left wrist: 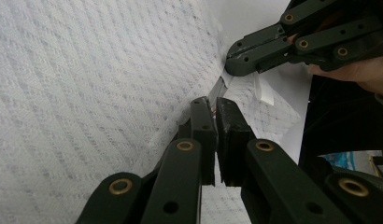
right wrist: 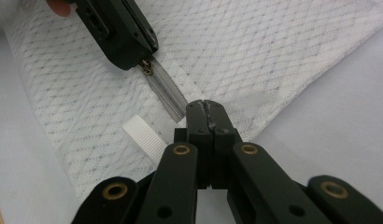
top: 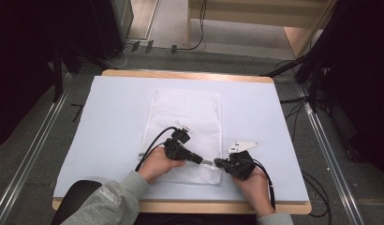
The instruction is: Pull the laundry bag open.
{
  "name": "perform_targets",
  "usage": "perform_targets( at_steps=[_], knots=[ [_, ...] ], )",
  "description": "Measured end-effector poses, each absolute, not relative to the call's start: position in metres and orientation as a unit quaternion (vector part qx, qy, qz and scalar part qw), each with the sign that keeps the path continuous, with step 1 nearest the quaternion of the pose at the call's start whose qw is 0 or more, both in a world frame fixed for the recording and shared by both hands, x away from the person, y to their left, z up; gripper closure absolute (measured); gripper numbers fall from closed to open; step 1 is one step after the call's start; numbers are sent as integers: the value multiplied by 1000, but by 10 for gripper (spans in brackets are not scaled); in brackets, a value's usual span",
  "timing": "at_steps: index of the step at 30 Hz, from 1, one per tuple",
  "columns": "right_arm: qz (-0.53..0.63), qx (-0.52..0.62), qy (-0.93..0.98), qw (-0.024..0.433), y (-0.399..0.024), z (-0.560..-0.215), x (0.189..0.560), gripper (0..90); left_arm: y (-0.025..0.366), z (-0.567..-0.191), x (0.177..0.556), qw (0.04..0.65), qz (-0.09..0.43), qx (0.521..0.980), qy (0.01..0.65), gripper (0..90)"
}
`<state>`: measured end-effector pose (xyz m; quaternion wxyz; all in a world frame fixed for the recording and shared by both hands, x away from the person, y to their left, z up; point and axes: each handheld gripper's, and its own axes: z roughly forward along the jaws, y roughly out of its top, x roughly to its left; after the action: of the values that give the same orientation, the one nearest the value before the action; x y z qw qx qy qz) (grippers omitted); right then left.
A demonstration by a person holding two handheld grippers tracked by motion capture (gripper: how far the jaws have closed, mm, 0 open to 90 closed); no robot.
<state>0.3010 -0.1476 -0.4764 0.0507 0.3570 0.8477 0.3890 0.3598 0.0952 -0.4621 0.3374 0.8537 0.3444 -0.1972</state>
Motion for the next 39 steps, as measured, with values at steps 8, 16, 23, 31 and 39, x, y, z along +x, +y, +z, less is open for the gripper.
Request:
perform_targets(
  at_steps=[8, 16, 23, 31, 39],
  knots=[
    [390, 359, 847, 47, -149, -477, 301, 900, 111, -455, 364, 338, -192, 851, 353, 882],
    [392, 356, 847, 45, -150, -477, 302, 900, 126, -452, 366, 332, -202, 847, 363, 882],
    [394, 354, 847, 39, -151, -477, 303, 900, 142, -445, 367, 335, -193, 846, 367, 881],
    [393, 354, 848, 32, -152, -477, 305, 900, 152, -443, 366, 333, -190, 846, 371, 881],
    [392, 355, 848, 29, -152, -477, 306, 900, 156, -443, 365, 332, -192, 847, 369, 881]
  ],
)
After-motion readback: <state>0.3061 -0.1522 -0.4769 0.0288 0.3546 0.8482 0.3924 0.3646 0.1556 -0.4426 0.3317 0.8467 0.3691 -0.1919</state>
